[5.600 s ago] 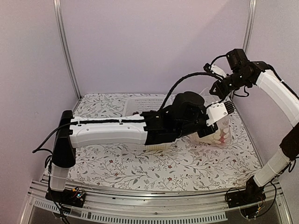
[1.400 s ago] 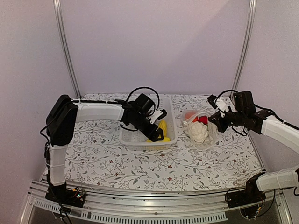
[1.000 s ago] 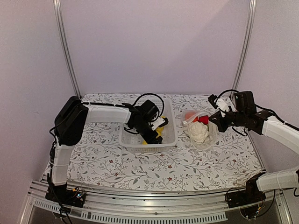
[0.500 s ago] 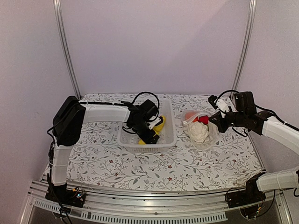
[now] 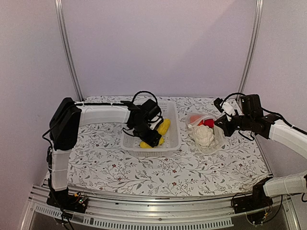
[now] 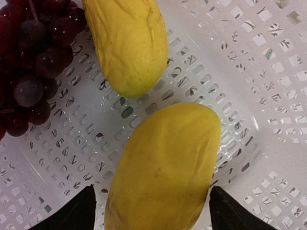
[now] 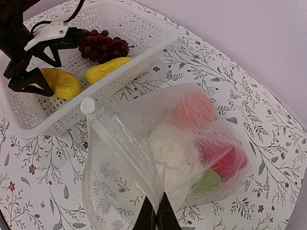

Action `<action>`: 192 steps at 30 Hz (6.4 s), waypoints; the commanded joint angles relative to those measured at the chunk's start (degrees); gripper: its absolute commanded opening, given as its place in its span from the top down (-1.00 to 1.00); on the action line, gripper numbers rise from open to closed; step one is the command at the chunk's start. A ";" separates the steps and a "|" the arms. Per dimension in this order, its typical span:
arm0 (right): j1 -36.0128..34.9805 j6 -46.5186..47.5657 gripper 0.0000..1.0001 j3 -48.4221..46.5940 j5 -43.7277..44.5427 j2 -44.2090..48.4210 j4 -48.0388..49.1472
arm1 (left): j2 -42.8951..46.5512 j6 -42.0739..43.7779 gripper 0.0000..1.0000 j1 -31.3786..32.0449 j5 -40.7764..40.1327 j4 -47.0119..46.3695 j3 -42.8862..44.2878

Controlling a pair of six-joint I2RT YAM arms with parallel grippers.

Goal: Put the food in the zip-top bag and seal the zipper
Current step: Pick up the fake fruit from the bin, then place the fake fruit in the zipper food storage bag, then adjust the zipper food storage bag at the center of the board.

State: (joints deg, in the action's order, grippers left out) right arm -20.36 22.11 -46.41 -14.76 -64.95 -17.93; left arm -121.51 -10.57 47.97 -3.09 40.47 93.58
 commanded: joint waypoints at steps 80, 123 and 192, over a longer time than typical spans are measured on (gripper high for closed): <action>1.08 -3.82 1.00 -35.47 -16.58 -8.84 -40.92 | 0.78 9.90 0.42 25.10 -9.95 -64.42 -4.43; 3.42 -5.76 1.00 -34.23 -16.93 -9.17 -37.81 | 15.42 22.22 -0.54 28.99 1.96 -43.68 -7.23; 2.49 1.44 1.00 -30.46 -9.03 -9.64 -39.65 | -4.03 38.86 0.93 27.66 -25.03 -28.04 15.95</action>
State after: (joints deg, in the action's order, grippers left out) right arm -17.58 23.40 -79.50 -22.70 -74.04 -57.01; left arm -122.56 29.26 77.43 -26.98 14.85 108.53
